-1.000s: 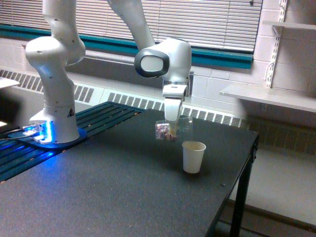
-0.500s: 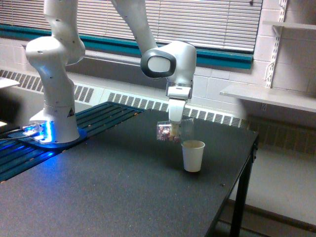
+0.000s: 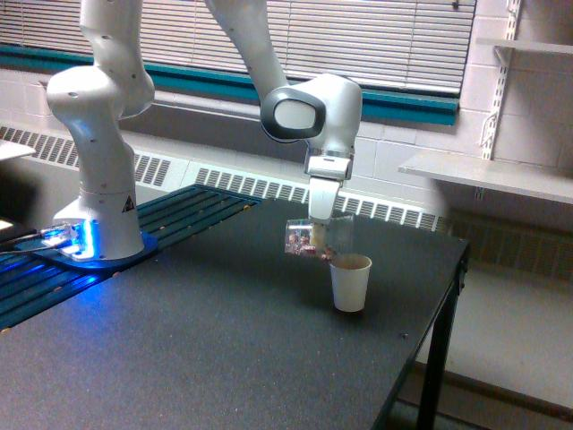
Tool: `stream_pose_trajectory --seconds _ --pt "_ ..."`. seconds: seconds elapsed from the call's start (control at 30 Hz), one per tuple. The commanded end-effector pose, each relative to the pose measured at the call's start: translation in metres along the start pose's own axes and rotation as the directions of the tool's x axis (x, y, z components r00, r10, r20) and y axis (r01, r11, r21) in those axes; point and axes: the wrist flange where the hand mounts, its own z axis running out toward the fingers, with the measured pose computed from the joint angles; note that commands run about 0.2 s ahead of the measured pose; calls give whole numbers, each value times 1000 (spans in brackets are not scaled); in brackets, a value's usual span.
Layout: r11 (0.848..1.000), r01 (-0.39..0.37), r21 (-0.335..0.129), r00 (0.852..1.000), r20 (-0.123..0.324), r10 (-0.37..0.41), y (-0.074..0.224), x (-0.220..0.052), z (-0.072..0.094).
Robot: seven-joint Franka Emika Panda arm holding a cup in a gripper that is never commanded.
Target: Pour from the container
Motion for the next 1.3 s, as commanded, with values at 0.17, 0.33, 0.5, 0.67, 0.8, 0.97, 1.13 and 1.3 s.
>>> stream_pose_trajectory --seconds 0.17,0.33,0.5,0.67,0.8,0.97,1.13,1.3 --pt "1000 0 -22 1000 -11 0 -2 11 -6" --pt "1000 4 -26 1000 -15 -4 -4 15 -10" --pt "999 24 -39 1000 -13 -25 -8 17 -12" --pt "998 42 -51 999 -13 -42 -12 19 -14" --pt "996 60 -64 998 -10 -61 -15 19 -14" --pt "993 86 -85 996 -6 -87 -18 19 -13" --pt "988 111 -109 994 3 -111 -18 16 -8" --pt "985 116 -130 993 5 -116 -14 18 -5"
